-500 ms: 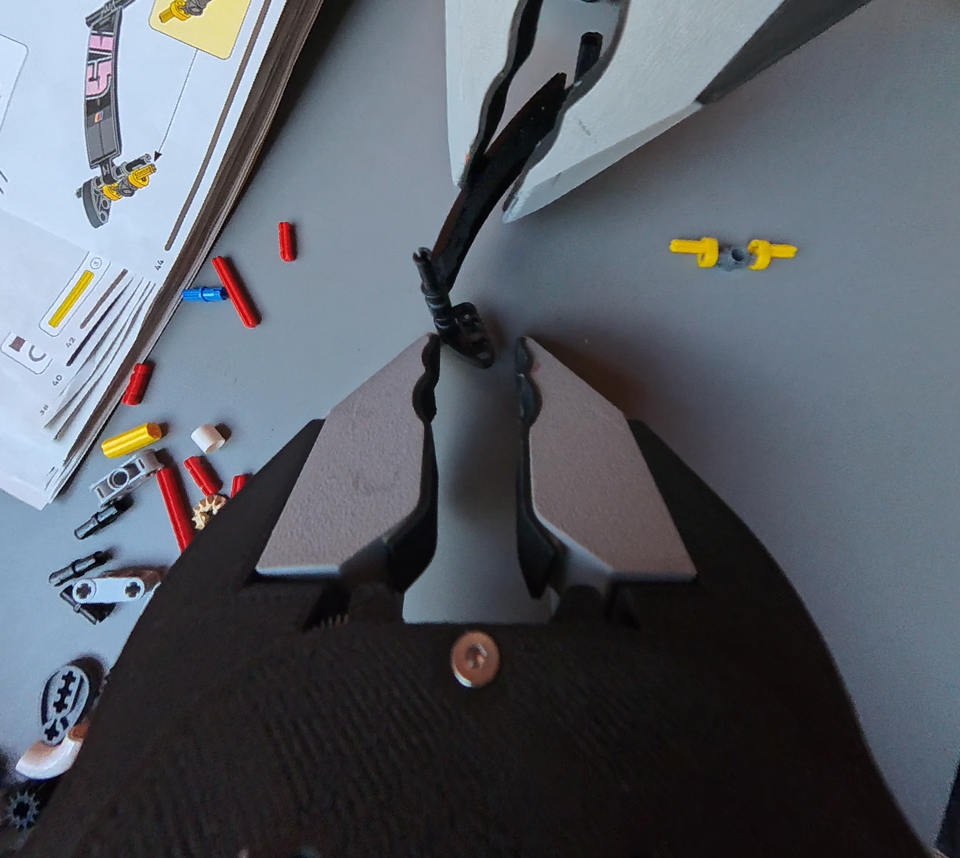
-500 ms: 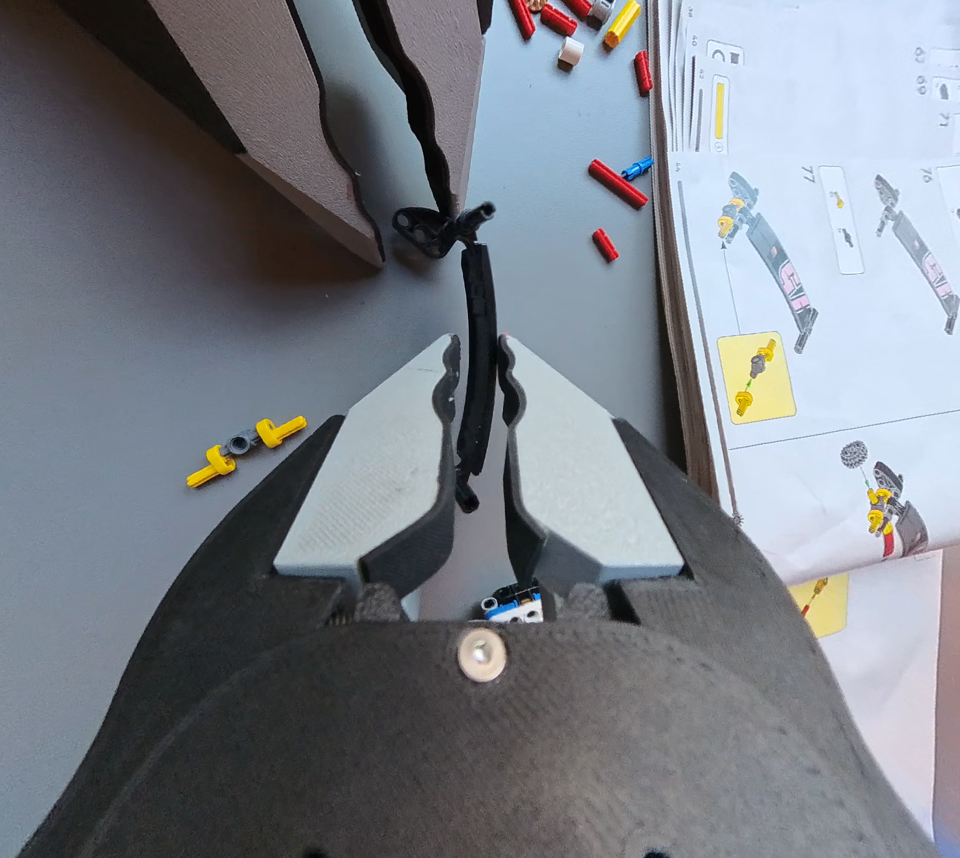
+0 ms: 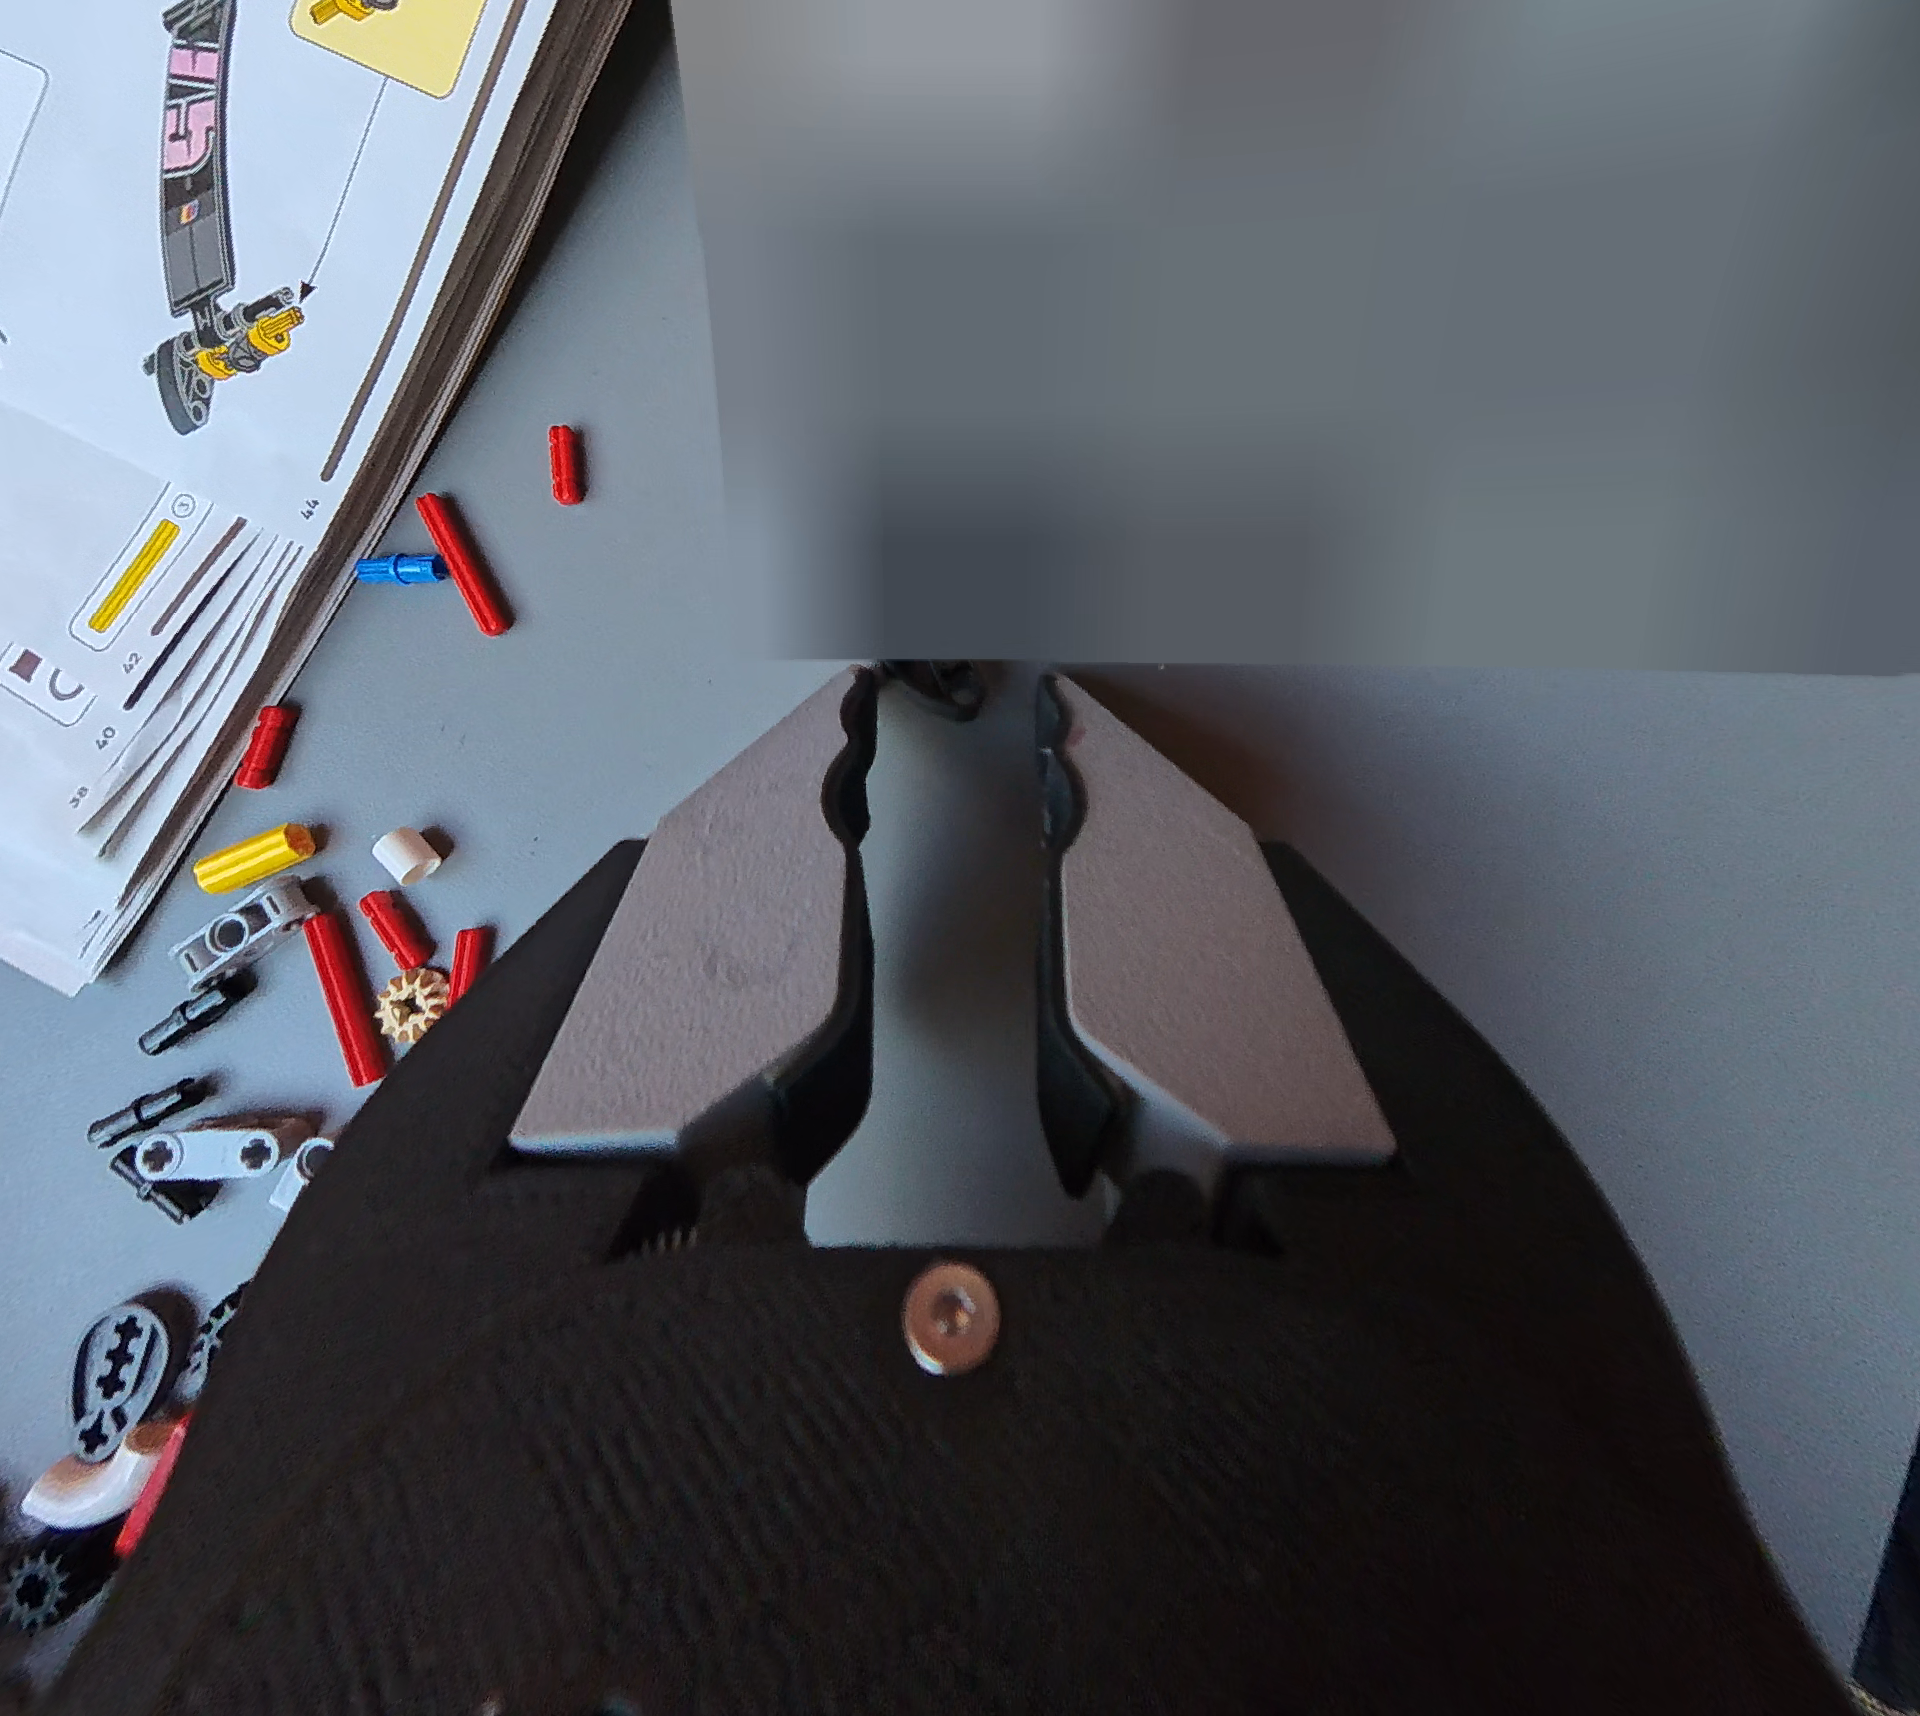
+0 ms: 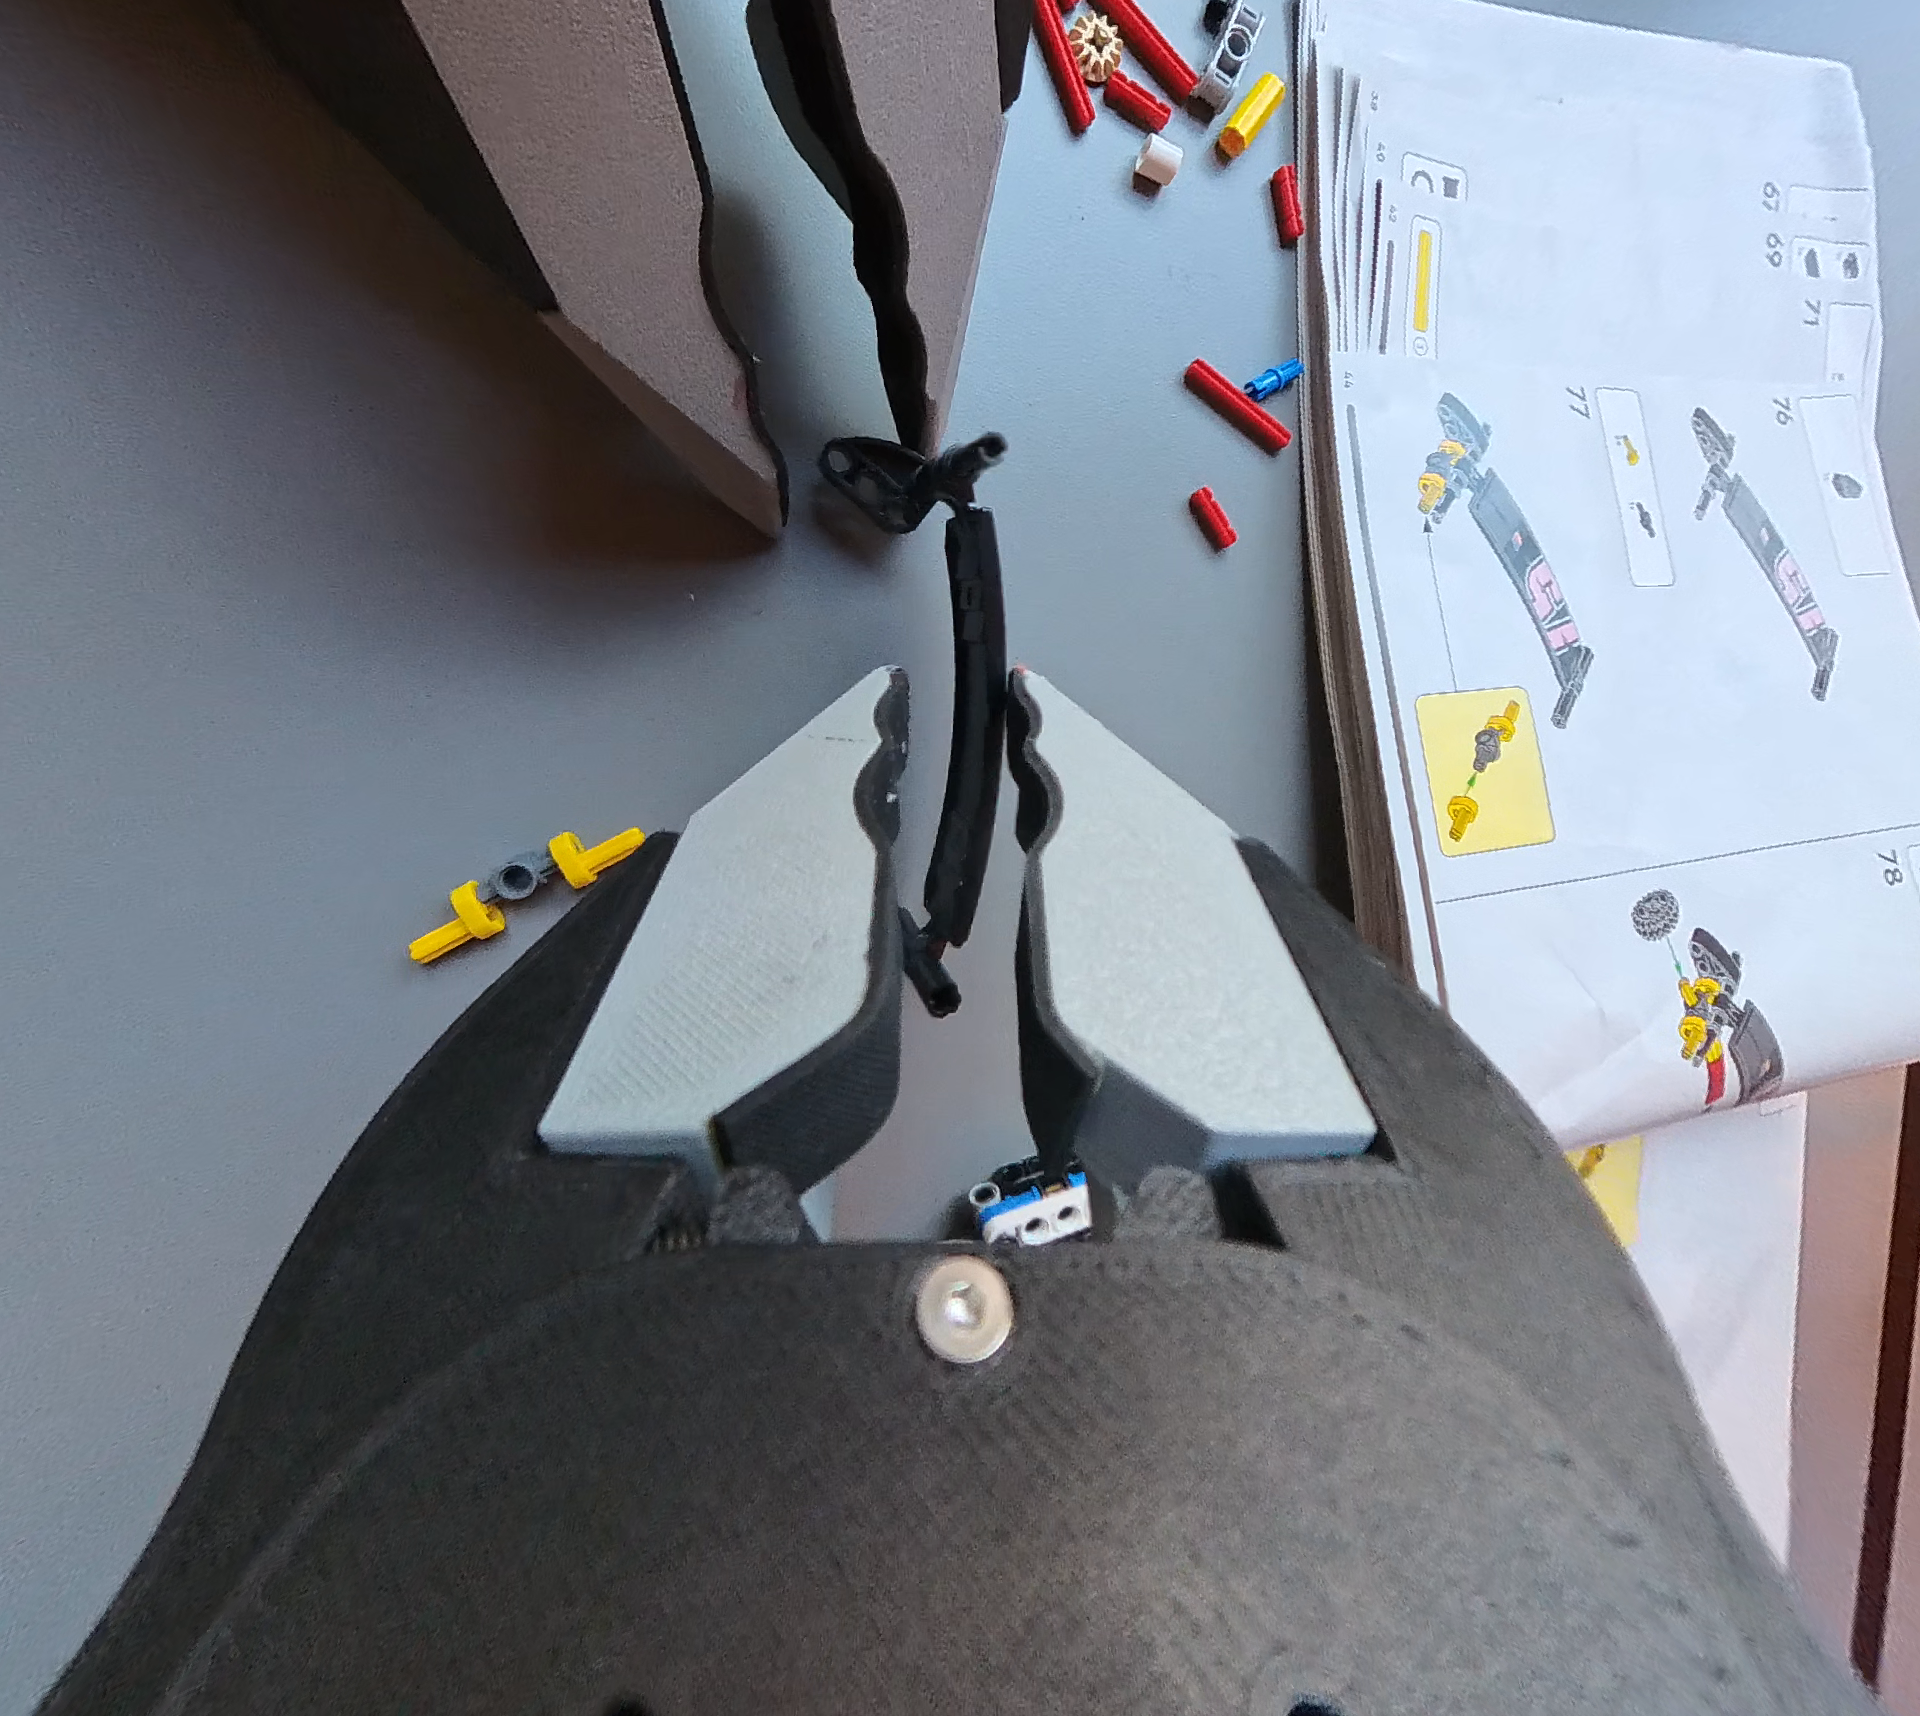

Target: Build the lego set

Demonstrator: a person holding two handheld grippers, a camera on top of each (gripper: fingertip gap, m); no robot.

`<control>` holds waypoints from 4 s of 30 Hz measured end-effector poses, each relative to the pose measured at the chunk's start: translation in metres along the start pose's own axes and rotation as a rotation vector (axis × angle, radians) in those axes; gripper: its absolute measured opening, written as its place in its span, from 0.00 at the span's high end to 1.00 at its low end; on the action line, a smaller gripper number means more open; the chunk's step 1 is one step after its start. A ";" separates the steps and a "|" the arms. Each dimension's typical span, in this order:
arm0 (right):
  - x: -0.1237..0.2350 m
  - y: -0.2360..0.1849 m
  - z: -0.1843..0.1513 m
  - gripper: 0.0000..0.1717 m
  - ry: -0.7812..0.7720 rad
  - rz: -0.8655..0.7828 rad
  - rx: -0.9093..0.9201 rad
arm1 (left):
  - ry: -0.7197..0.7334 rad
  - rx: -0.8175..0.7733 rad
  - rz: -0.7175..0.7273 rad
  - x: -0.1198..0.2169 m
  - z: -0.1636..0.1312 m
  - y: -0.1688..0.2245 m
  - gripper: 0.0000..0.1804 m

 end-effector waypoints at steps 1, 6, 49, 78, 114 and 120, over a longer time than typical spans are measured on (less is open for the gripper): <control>0.001 0.000 0.000 0.90 0.001 -0.006 0.003 | -0.002 -0.001 0.003 0.000 0.000 0.000 0.84; 0.006 -0.003 0.001 0.87 0.021 -0.016 0.016 | -0.002 0.000 0.005 0.003 -0.001 -0.001 0.84; 0.017 -0.067 -0.029 0.83 0.492 -0.421 -0.053 | 0.096 0.191 0.089 0.020 -0.031 0.000 0.63; 0.031 -0.106 -0.052 0.94 0.565 -0.475 -0.129 | 0.076 0.139 0.134 0.024 -0.036 0.008 0.66; 0.012 -0.095 -0.064 0.96 0.412 0.029 -0.387 | 0.148 -0.291 0.055 0.006 -0.009 0.065 0.83; 0.016 -0.083 -0.068 0.96 0.521 0.361 -0.434 | 0.223 -0.571 0.206 -0.004 -0.004 0.089 0.87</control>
Point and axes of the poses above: each gripper's, where its closed fingertips meet, x back along the fingers, z out of its top, y = z × x across the jaws, the point moved 10 cm from there along x, back along the fingers, and after that the axes turned 4 degrees about z, right-handed, at the moved point
